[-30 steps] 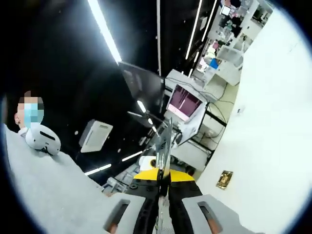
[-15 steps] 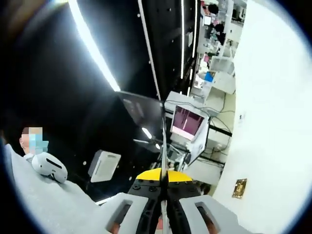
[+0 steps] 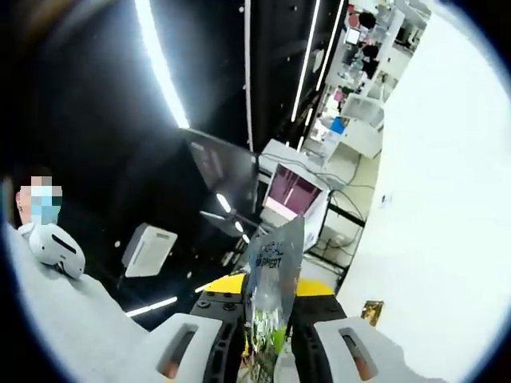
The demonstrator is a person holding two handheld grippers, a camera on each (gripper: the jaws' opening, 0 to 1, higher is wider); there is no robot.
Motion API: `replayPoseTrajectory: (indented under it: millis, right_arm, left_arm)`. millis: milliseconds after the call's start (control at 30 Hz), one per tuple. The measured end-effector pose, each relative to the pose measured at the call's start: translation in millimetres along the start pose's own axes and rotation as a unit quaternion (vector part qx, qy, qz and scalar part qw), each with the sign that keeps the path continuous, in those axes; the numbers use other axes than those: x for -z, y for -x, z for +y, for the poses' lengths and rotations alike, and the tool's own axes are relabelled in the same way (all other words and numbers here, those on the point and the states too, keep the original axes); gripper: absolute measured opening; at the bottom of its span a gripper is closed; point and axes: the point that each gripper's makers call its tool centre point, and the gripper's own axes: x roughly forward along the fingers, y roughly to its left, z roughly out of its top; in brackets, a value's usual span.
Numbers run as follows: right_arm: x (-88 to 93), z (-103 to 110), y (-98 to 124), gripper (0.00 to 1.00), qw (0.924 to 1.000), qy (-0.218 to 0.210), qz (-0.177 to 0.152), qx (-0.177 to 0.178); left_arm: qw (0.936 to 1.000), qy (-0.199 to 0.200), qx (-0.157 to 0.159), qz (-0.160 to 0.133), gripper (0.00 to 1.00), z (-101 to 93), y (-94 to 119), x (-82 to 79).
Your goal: Arrange the skincare products in the storage area until every visible bottle or jar stands upright without overlapping.
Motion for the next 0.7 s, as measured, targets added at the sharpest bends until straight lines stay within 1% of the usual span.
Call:
replayPoseTrajectory:
  millis: [33,67,100,133,167,200,233,267,300,333,367,400,433,467,500,533,600,633,700]
  right_arm:
    - [0.2,-1.1,0.4,0.03,1.0,0.001,0.002,0.003]
    - [0.3,-3.2,2.4,0.0,1.0,0.0,0.007,0.003]
    - [-0.6,-1.0,3.0,0.0,0.9998,-0.018,0.004,-0.006]
    - [-1.5,3.8,3.5,0.0,0.9996,-0.022,-0.003,-0.02]
    - [-1.1,3.2,3.8,0.0,0.9998,-0.015,-0.003,-0.013]
    - [-1.8,2.3,4.3,0.0,0.9999,-0.01,-0.005,-0.01]
    - [-3.0,2.2,5.2,0.0,0.9998,-0.013,-0.011,-0.013]
    - [-4.7,7.0,5.2,0.0,0.9988,-0.035,-0.018,-0.027]
    - [-2.8,6.1,5.1,0.0,0.9985,-0.043,-0.017,-0.029]
    - [-0.5,3.3,4.3,0.0,0.9986,-0.043,-0.013,-0.027]
    - [2.1,2.3,3.6,0.0,0.9984,-0.049,-0.008,-0.026]
    - [3.3,2.6,2.4,0.0,0.9983,-0.052,-0.006,-0.026]
    - [6.1,3.7,1.6,0.0,0.9972,-0.067,-0.003,-0.032]
    - [6.9,2.8,1.0,0.0,0.9971,-0.07,-0.004,-0.032]
    - [8.7,2.6,-0.1,0.0,0.9974,-0.066,-0.002,-0.028]
    - [9.6,1.8,-0.4,0.0,0.9973,-0.068,-0.001,-0.026]
    - [9.7,-1.6,-1.1,0.0,0.9981,-0.06,-0.002,-0.017]
    - [9.5,-2.1,-1.8,0.0,0.9985,-0.053,-0.002,-0.015]
    - [9.7,-5.5,-1.6,0.0,0.9989,-0.045,0.002,-0.008]
  left_arm:
    - [1.0,0.004,0.003,0.0,0.0,-0.6,-1.2,0.3]
    - [0.9997,0.023,0.001,-0.004,0.0,0.0,-2.3,0.4]
    - [0.9994,0.036,0.002,-0.003,0.0,0.5,-2.4,1.5]
    - [0.9995,0.03,0.004,-0.007,0.0,1.4,-2.4,1.0]
    - [0.9996,0.026,0.003,-0.011,0.0,2.5,-2.2,0.6]
    - [0.9995,0.012,0.007,-0.028,0.0,1.2,-3.0,-3.7]
    - [0.9995,0.012,0.007,-0.027,0.0,0.3,-3.3,-2.9]
    - [0.9992,0.007,0.014,-0.036,0.02,-2.1,-4.2,-5.1]
    - [0.9987,0.008,0.026,-0.043,0.07,-6.8,-5.9,-7.2]
    - [0.9976,0.018,0.038,-0.054,0.14,-11.6,-7.9,-10.9]
    - [0.9978,0.02,0.037,-0.051,0.17,-10.2,-8.6,-9.8]
    - [0.9982,0.019,0.033,-0.047,0.15,-8.8,-10.7,-9.3]
    - [0.9987,0.015,0.025,-0.041,0.1,-6.4,-12.7,-8.3]
    - [0.9994,0.007,0.013,-0.031,0.06,-1.8,-13.0,-5.8]
    - [0.9995,0.009,0.011,-0.028,0.0,-0.1,-13.0,-5.6]
    - [0.9996,0.008,0.017,-0.022,0.0,-1.2,-12.1,-4.9]
    - [0.9996,0.009,0.004,-0.025,0.0,2.8,-9.1,-6.4]
    - [0.9994,0.018,0.001,-0.031,0.0,4.6,-8.2,-7.4]
    - [0.9985,0.027,0.004,-0.047,0.0,4.8,-6.1,-12.3]
